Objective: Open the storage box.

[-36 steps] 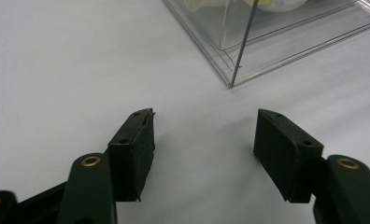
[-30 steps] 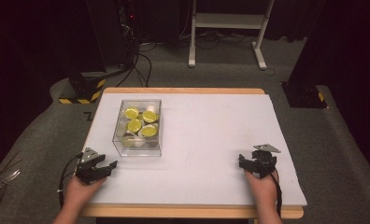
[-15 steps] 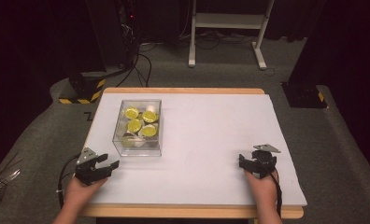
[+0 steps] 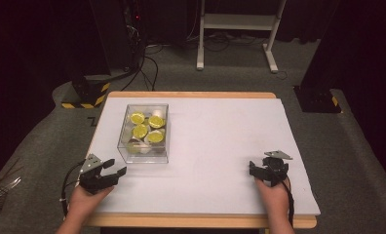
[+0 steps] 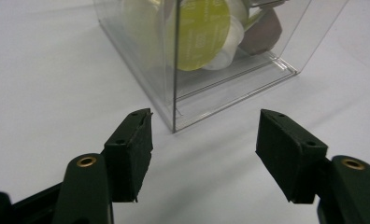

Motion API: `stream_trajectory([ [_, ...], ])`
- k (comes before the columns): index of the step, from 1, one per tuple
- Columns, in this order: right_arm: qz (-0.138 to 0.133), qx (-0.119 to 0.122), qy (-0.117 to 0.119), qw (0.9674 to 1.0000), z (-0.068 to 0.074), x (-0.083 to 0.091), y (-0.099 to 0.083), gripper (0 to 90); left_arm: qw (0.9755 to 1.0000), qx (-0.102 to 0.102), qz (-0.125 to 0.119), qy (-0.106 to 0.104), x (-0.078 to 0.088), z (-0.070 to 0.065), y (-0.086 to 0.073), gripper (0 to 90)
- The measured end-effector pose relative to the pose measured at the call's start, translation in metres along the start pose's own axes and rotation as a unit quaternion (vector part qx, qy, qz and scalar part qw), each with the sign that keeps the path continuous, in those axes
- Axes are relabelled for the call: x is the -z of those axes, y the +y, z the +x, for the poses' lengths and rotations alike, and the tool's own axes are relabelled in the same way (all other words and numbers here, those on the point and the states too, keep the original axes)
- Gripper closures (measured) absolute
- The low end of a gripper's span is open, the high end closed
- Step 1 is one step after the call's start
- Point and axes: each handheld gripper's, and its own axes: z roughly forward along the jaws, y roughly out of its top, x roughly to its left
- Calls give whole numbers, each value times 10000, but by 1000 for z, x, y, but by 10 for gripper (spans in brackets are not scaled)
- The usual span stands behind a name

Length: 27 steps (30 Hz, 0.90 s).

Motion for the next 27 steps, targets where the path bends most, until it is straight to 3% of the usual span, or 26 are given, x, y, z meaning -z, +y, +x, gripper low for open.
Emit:
stream_trajectory([
  [7, -6, 14, -10, 10000, 0, 0, 0, 149, 9997, -5, -44, -220, 0, -5, 1, 388],
  [11, -9, 18, -15, 10000, 0, 0, 0, 150, 9986, 110, -131, -492, 2, -8, 4, 395],
  [21, -8, 16, -9, 10000, 0, 0, 0, 150, 9987, -22, -306, -416, 3, -17, 12, 376],
  [27, 0, 4, 9, 10000, 0, 0, 0, 150, 9984, 4, -354, -439, 1, -21, 15, 372],
])
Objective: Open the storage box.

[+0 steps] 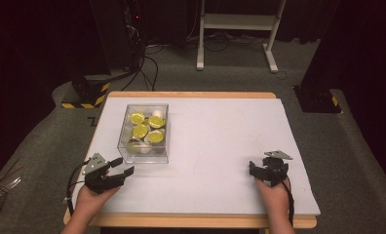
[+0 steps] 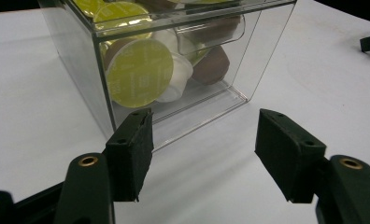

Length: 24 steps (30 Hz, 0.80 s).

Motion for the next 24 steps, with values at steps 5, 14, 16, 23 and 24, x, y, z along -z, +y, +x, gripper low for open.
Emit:
stream_trajectory([
  [5, -1, 1, 19, 10000, -1, 0, 0, 149, 10000, 11, -25, 9, -1, -2, 2, 371],
  [14, 3, -6, 32, 10000, -1, -1, 0, 146, 10000, -87, -27, 36, -5, -5, 6, 386],
  [16, 2, -1, 29, 10000, -1, -1, 0, 147, 9999, -106, -21, 47, -6, -5, 7, 388],
  [23, 0, 12, 0, 10000, 0, 0, 0, 154, 9997, -34, -90, 211, -13, -9, 12, 398],
  [24, -22, 45, -14, 10000, 1, 0, 0, 170, 9997, 2, -147, 182, -14, -9, 14, 398],
])
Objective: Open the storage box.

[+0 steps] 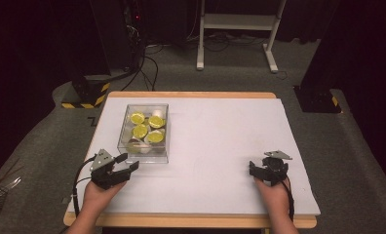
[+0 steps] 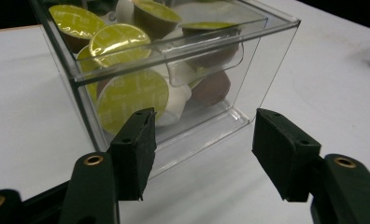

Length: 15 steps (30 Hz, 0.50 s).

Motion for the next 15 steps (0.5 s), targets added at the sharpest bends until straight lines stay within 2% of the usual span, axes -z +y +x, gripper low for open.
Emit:
stream_trajectory([
  [3, -13, 72, 36, 10000, 0, 1, 0, 193, 10000, 3, -26, -25, -2, -1, 1, 401],
  [5, -29, 206, 62, 9998, 0, 2, 0, 189, 10000, -32, -33, -25, -4, -1, 3, 402],
  [7, -15, 161, 57, 9999, 0, 2, 0, 191, 10000, -28, -45, -33, -6, 0, 4, 407],
  [11, -163, 229, 25, 9996, -1, 6, -1, 211, 9998, 107, -146, -63, -11, 5, 5, 418],
  [12, -251, 201, 78, 9995, -3, 9, -2, 225, 9996, 185, -206, -62, -12, 6, 5, 418],
  [15, -315, 168, 155, 9992, -3, 14, -4, 241, 9994, 199, -246, -108, -12, 8, 6, 427],
])
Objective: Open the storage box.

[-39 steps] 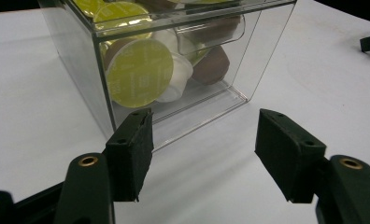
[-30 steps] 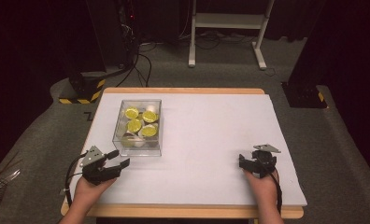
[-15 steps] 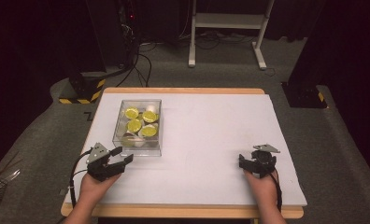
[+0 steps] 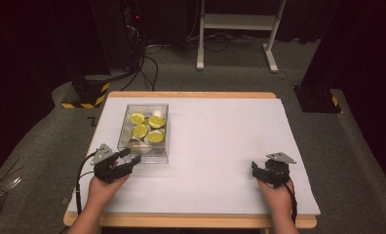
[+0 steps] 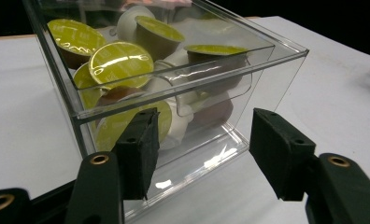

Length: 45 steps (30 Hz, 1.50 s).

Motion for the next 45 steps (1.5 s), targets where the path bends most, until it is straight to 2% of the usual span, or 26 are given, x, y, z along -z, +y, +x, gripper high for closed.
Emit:
stream_trajectory([
  [3, -37, -6, 56, 10000, 0, 3, -1, 245, 10000, -21, 12, 0, -2, 2, 1, 427],
  [5, -100, 84, 170, 9998, 1, 4, -3, 259, 10000, -60, 17, -26, -5, 1, 3, 427],
  [8, -96, 105, 185, 9997, 2, 4, -3, 266, 9999, -81, 6, -85, -8, 0, 5, 424],
  [11, -42, 123, 217, 9997, 3, 2, -4, 274, 9999, -106, 98, -77, -17, 0, 7, 425],
  [12, -42, 123, 217, 9997, 3, 2, -4, 274, 9999, -106, 98, -77, -17, 0, 7, 440],
  [13, 14, 179, 210, 9996, 4, 1, -4, 274, 9998, -71, 60, -182, -18, 0, 7, 453],
  [19, 131, 299, 202, 9993, 7, -2, -4, 281, 9997, -126, 74, -197, -21, -1, 6, 477],
  [27, 141, 314, 155, 9993, 8, -2, -4, 303, 9996, 8, -44, -278, -21, 6, 3, 585],
  [29, 143, 304, 150, 9993, 8, -2, -4, 304, 9993, 39, -104, -347, -21, 8, 2, 601],
  [31, 143, 301, 149, 9993, 8, -2, -4, 305, 9982, 73, -192, -572, -21, 16, -1, 636],
  [32, 136, 304, 149, 9993, 8, -2, -4, 306, 9982, 73, -192, -572, -21, 16, -1, 648],
  [33, 135, 307, 148, 9993, 8, -2, -4, 306, 9981, -21, -221, -579, -21, 17, -2, 655],
  [38, 137, 304, 151, 9993, 8, -2, -4, 308, 9976, -34, -256, -646, -20, 19, -3, 672],
  [42, 137, 307, 156, 9993, 8, -2, -4, 310, 9973, -3, -286, -680, -20, 20, -4, 690],
  [43, 137, 306, 159, 9993, 8, -2, -4, 311, 9964, 63, -311, -785, -20, 24, -5, 697],
  [45, 136, 306, 161, 9993, 8, -2, -4, 313, 9958, 80, -336, -852, -19, 26, -6, 711],
])
